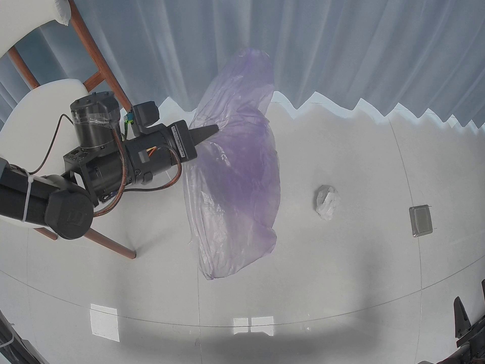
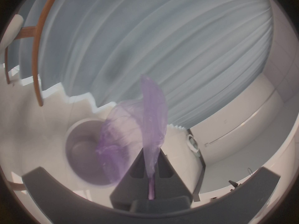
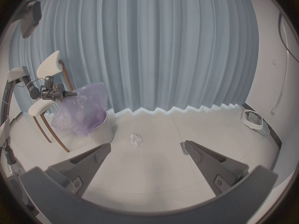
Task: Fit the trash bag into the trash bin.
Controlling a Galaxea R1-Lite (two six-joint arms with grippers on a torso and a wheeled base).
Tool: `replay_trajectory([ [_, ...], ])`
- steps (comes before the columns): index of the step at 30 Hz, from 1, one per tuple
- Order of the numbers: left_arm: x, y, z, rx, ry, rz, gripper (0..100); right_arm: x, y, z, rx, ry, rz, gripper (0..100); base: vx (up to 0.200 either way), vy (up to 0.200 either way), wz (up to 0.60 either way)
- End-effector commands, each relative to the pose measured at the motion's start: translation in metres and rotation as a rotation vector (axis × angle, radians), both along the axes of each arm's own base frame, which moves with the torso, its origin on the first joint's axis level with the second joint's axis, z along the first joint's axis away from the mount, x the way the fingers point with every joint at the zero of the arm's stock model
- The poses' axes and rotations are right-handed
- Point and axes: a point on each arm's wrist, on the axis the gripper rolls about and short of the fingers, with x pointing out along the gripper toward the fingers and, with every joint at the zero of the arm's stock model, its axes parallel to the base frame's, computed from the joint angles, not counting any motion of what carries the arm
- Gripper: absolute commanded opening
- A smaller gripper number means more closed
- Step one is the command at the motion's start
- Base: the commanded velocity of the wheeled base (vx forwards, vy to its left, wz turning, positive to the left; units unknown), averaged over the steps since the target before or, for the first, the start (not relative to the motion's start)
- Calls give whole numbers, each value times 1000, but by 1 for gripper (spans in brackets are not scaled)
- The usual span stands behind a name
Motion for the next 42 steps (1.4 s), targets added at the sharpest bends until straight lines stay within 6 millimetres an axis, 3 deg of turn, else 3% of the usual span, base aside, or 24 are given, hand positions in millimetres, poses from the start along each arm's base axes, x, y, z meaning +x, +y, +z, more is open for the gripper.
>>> replay_trajectory([
  [1,-10,18,48,49,-38,150,0,0,0,-5,-2,0,1,100,0,0,0],
  [9,-23,34,68,202,-23,337,0,0,0,-5,-2,0,1,100,0,0,0],
  [13,-26,35,71,217,6,331,0,0,0,-5,-2,0,1,100,0,0,0],
  [27,-30,21,70,225,6,237,0,0,0,-5,-2,0,1,100,200,0,0],
  [37,-43,2,45,326,30,212,0,0,0,-5,0,2,1,100,20,0,0],
  [39,-45,1,36,411,-1,191,0,0,0,-5,0,3,1,100,0,0,0],
  [42,-64,-5,18,569,-63,104,0,0,0,-5,3,3,1,100,0,0,0],
])
